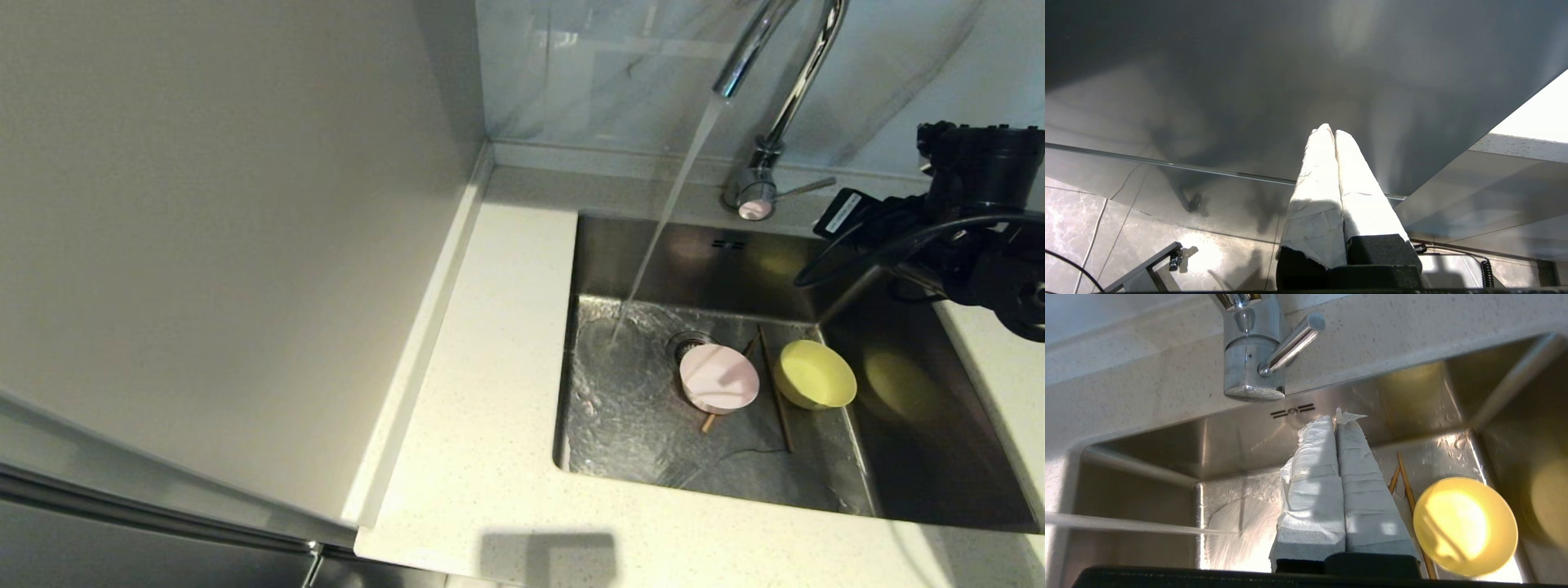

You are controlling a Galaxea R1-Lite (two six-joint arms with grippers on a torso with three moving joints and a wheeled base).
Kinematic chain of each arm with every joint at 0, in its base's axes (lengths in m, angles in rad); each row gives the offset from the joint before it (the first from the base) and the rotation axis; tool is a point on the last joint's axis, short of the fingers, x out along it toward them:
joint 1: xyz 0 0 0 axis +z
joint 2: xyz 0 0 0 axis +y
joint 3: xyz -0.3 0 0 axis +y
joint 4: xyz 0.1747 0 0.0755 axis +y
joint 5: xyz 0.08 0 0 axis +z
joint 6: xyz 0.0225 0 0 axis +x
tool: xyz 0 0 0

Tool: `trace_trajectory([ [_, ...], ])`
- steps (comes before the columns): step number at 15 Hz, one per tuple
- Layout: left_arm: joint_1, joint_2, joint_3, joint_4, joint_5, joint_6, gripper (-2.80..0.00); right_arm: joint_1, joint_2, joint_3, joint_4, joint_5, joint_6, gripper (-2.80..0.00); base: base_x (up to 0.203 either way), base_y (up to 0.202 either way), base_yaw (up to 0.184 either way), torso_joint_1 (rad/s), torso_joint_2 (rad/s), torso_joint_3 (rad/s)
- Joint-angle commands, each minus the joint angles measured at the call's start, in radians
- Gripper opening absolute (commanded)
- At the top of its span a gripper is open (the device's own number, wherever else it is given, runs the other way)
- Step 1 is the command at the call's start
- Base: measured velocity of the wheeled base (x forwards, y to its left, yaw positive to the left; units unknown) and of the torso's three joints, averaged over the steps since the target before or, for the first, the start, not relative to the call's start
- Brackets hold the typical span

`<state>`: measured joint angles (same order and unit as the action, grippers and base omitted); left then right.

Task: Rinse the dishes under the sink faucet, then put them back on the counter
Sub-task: Turn off the faucet

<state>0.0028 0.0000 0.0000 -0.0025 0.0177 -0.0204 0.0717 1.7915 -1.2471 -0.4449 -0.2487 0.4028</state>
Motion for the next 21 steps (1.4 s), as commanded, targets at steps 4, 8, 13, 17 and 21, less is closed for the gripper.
trace_trajectory([
  [4,0.0,-0.003,0.0,-0.001,0.001,-0.001,-2.8,0.002,0.103,-0.16,-0.001,-0.003,-0.005,-2.8,0.0,0.0,0.0,0.0,0.0,0.0],
  [8,0.0,-0.003,0.0,-0.001,0.001,-0.001,-2.8,0.001,0.187,-0.299,0.0,-0.003,-0.023,-2.8,0.0,0.0,0.0,0.0,0.0,0.0],
  [13,0.0,-0.003,0.0,-0.001,0.001,-0.001,-2.8,0.0,0.253,-0.406,0.0,-0.004,-0.025,-2.8,0.0,0.0,0.0,0.0,0.0,0.0],
  [17,0.0,-0.003,0.0,-0.001,0.001,-0.001,-2.8,-0.014,0.193,-0.381,0.003,0.0,-0.022,-2.8,0.0,0.0,0.0,0.0,0.0,0.0],
  [21,0.0,-0.003,0.0,-0.001,0.001,-0.001,-2.8,-0.015,0.11,-0.242,0.028,0.019,-0.018,-2.8,0.0,0.0,0.0,0.0,0.0,0.0],
])
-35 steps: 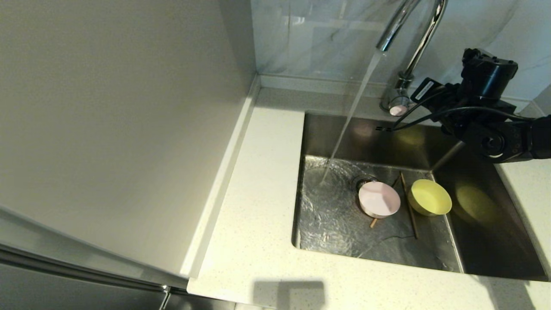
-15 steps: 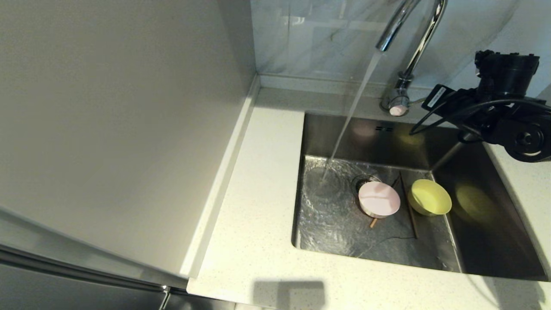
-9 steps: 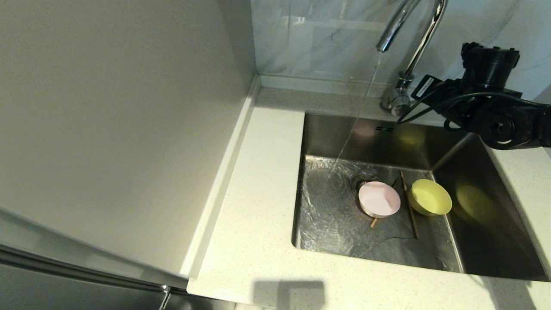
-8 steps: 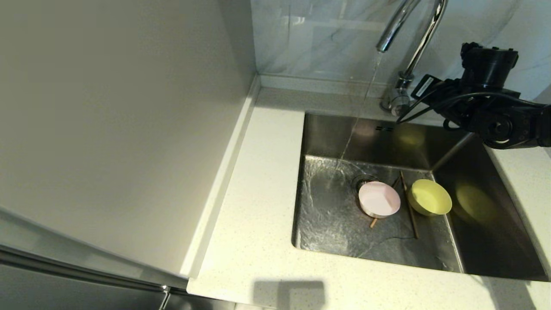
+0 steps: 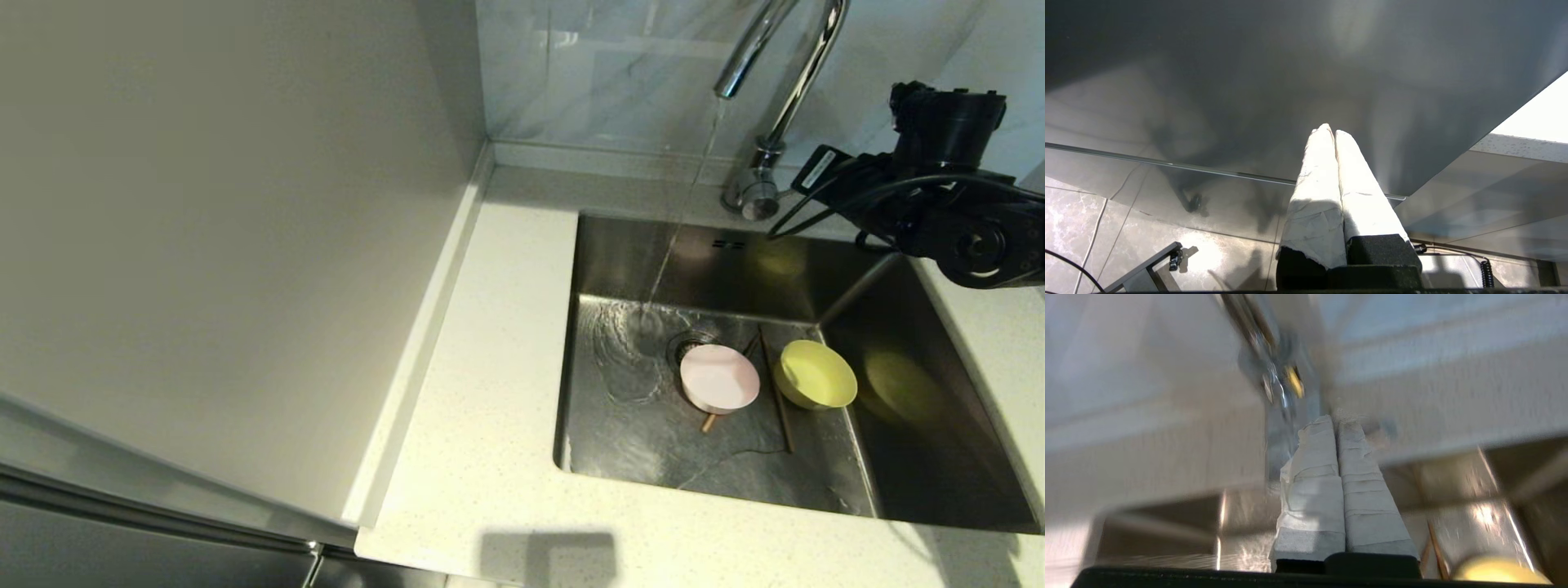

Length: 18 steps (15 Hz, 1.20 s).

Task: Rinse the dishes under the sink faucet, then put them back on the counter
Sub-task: Turn off the faucet, then put a bowl back to the table from the sink

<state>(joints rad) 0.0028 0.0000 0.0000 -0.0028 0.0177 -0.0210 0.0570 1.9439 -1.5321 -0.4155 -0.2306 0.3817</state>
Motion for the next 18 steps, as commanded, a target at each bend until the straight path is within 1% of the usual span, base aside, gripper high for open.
trace_trajectory([
  [1,0.0,-0.003,0.0,0.0,0.001,-0.001,-2.8,0.0,-0.047,0.066,-0.001,0.003,0.003,-2.8,0.0,0.0,0.0,0.0,0.0,0.0],
  [5,0.0,-0.003,0.0,0.0,0.001,-0.001,-2.8,0.0,-0.018,0.059,-0.004,0.005,0.002,-2.8,0.0,0.0,0.0,0.0,0.0,0.0],
  [14,0.0,-0.003,0.0,0.0,0.001,-0.001,-2.8,0.0,0.11,-0.122,0.001,0.011,0.0,-2.8,0.0,0.0,0.0,0.0,0.0,0.0],
  [18,0.0,-0.003,0.0,0.0,0.001,-0.001,-2.8,0.0,0.098,-0.114,0.001,0.011,0.0,-2.8,0.0,0.0,0.0,0.0,0.0,0.0],
])
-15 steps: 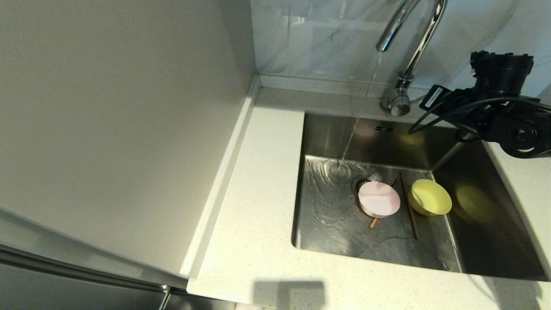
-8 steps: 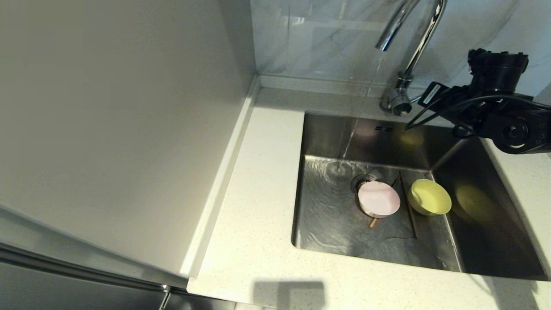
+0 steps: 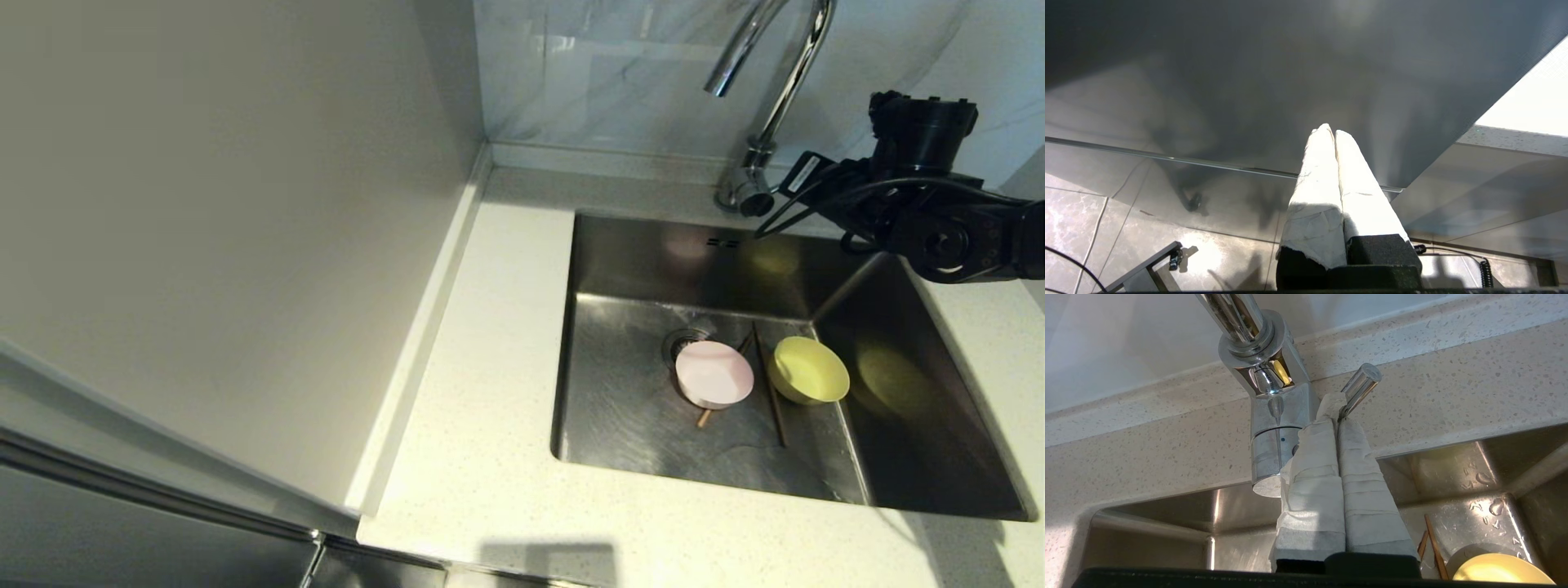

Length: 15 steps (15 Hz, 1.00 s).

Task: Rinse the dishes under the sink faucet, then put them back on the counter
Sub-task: Put a bowl back to the table from the sink

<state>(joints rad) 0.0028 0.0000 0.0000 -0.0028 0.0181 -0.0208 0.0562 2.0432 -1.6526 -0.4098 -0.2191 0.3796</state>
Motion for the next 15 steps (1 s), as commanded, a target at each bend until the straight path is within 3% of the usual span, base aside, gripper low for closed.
trace_trajectory([
  [1,0.0,-0.003,0.0,0.0,0.0,-0.001,-2.8,0.001,-0.012,0.011,-0.004,0.0,0.002,-2.8,0.0,0.0,0.0,0.0,0.0,0.0],
  [5,0.0,-0.003,0.0,0.0,-0.001,-0.001,-2.8,0.001,-0.134,0.097,0.002,0.017,0.002,-2.8,0.0,0.0,0.0,0.0,0.0,0.0],
  [10,0.0,-0.003,0.0,0.0,0.0,-0.001,-2.8,0.0,-0.469,0.468,0.005,0.067,0.008,-2.8,0.0,0.0,0.0,0.0,0.0,0.0],
  [15,0.0,-0.003,0.0,0.0,0.0,-0.001,-2.8,-0.033,-0.665,0.811,0.007,0.074,0.009,-2.8,0.0,0.0,0.0,0.0,0.0,0.0],
])
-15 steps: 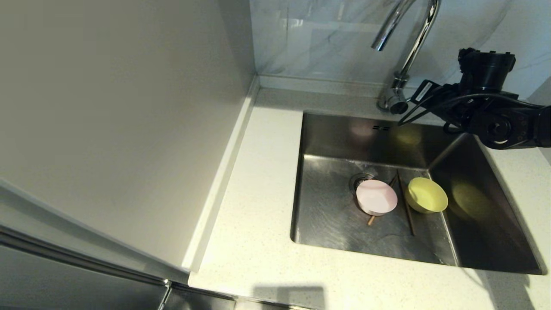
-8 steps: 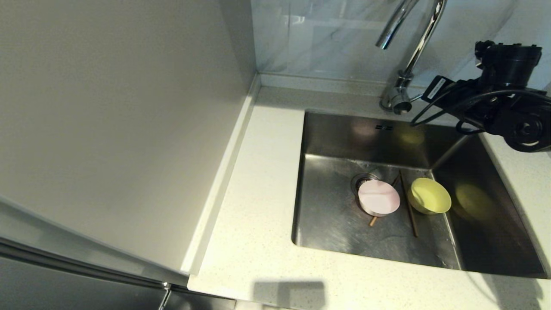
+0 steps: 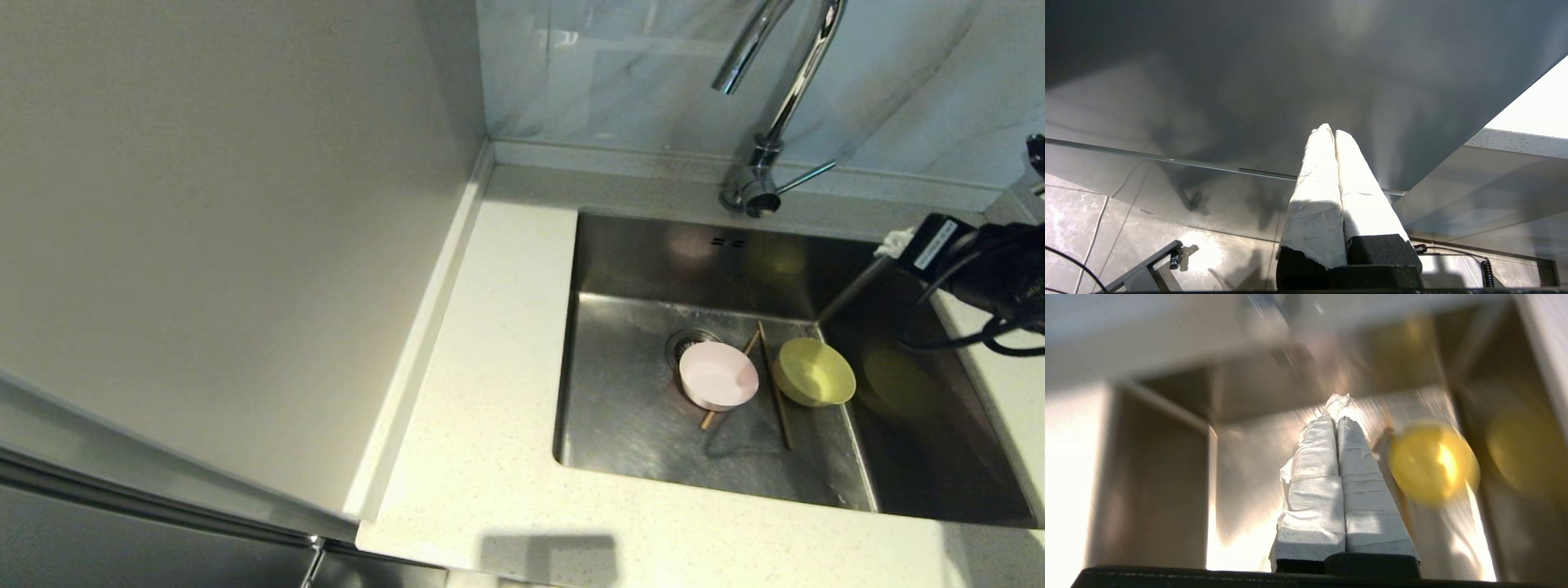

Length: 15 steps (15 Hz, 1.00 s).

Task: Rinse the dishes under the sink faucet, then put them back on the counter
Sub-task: Put a bowl back to the table from the sink

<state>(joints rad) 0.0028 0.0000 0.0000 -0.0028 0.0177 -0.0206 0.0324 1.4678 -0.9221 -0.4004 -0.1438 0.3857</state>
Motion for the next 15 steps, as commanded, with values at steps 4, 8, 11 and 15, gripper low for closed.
trace_trajectory([
  [4,0.0,-0.003,0.0,0.0,0.001,-0.001,-2.8,-0.027,-0.177,0.21,0.021,0.022,-0.006,-2.8,0.0,0.0,0.0,0.0,0.0,0.0],
  [8,0.0,-0.003,0.0,0.0,0.001,-0.001,-2.8,-0.028,-0.171,0.208,0.111,0.146,-0.124,-2.8,0.0,0.0,0.0,0.0,0.0,0.0],
  [11,0.0,-0.003,0.0,0.0,0.001,-0.001,-2.8,-0.028,-0.122,0.141,0.231,0.135,-0.225,-2.8,0.0,0.0,0.0,0.0,0.0,0.0],
  [15,0.0,-0.003,0.0,0.0,0.001,-0.001,-2.8,-0.036,-0.088,-0.081,0.749,-0.139,-0.428,-2.8,0.0,0.0,0.0,0.0,0.0,0.0],
])
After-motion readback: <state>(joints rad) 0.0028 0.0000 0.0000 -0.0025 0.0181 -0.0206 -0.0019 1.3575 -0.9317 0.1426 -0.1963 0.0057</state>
